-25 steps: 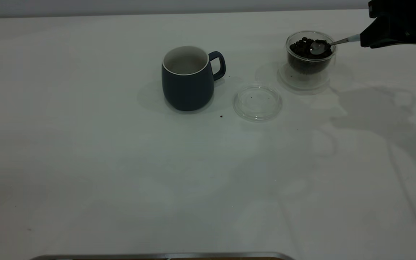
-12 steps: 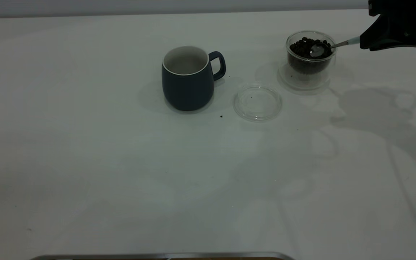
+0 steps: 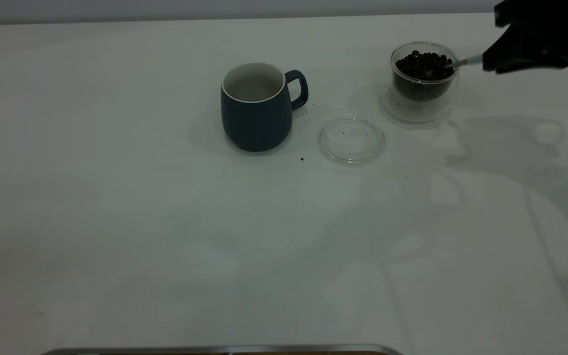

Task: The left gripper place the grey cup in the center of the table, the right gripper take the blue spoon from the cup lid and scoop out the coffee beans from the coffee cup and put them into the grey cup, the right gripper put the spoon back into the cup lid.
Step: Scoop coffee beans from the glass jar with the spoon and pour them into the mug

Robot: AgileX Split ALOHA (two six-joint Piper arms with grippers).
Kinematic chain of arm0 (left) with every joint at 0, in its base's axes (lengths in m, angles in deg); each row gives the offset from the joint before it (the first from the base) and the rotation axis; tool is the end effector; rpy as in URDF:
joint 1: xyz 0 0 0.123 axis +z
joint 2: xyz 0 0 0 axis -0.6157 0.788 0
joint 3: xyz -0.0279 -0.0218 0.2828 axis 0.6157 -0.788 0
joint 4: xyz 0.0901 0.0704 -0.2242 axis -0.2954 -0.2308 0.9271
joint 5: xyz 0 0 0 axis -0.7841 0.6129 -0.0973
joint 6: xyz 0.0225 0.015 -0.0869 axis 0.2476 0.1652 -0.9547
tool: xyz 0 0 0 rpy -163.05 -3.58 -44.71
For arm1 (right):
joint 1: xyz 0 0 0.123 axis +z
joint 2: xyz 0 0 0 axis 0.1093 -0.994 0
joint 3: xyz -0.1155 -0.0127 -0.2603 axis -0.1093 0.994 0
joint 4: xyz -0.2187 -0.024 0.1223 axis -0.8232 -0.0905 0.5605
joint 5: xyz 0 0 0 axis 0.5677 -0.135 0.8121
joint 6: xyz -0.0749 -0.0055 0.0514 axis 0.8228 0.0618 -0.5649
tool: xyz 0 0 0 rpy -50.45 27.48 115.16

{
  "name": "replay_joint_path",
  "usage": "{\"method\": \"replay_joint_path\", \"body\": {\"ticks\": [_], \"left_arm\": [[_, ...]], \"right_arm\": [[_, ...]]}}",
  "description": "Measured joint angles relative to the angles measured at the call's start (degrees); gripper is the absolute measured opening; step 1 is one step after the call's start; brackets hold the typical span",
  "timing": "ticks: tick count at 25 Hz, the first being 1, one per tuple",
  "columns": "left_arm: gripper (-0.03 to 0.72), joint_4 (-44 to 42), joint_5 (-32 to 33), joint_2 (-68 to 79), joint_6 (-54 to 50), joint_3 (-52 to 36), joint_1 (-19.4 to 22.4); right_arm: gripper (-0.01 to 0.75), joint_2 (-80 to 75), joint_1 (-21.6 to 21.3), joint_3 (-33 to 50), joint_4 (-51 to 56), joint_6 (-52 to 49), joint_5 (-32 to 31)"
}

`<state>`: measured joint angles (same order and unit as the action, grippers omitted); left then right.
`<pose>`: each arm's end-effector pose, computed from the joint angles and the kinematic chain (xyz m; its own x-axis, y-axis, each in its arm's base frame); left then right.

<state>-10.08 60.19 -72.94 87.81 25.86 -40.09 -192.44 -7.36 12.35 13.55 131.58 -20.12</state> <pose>-0.0019 -0.0071 0.2684 -0.5564 0.0671 -0.8282 0.1273 0.9918 -0.0052 0.3634 0.0270 0.0773 -0.8602 0.0978 -0.5006 -0.1040 0.9272 0.3598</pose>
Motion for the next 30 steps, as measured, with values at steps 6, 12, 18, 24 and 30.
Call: {"method": "replay_joint_path", "body": {"ticks": [6, 12, 18, 24, 30], "left_arm": [[0.592, 0.0, 0.0, 0.0, 0.0, 0.0, 0.0], [0.592, 0.0, 0.0, 0.0, 0.0, 0.0, 0.0], [0.592, 0.0, 0.0, 0.0, 0.0, 0.0, 0.0], [0.592, 0.0, 0.0, 0.0, 0.0, 0.0, 0.0], [0.592, 0.0, 0.0, 0.0, 0.0, 0.0, 0.0]], "right_arm": [[0.113, -0.37, -0.72, -0.05, 0.19, -2.03, -4.26], [0.113, -0.55, -4.48, -0.05, -0.02, -4.52, -10.4], [0.113, -3.16, -8.02, -0.05, -0.05, -6.17, -17.13], [0.112, -5.72, -10.42, -0.05, 0.55, -6.92, -22.05], [0.112, -7.54, -11.49, -0.05, 2.4, -7.13, -25.97]]}}
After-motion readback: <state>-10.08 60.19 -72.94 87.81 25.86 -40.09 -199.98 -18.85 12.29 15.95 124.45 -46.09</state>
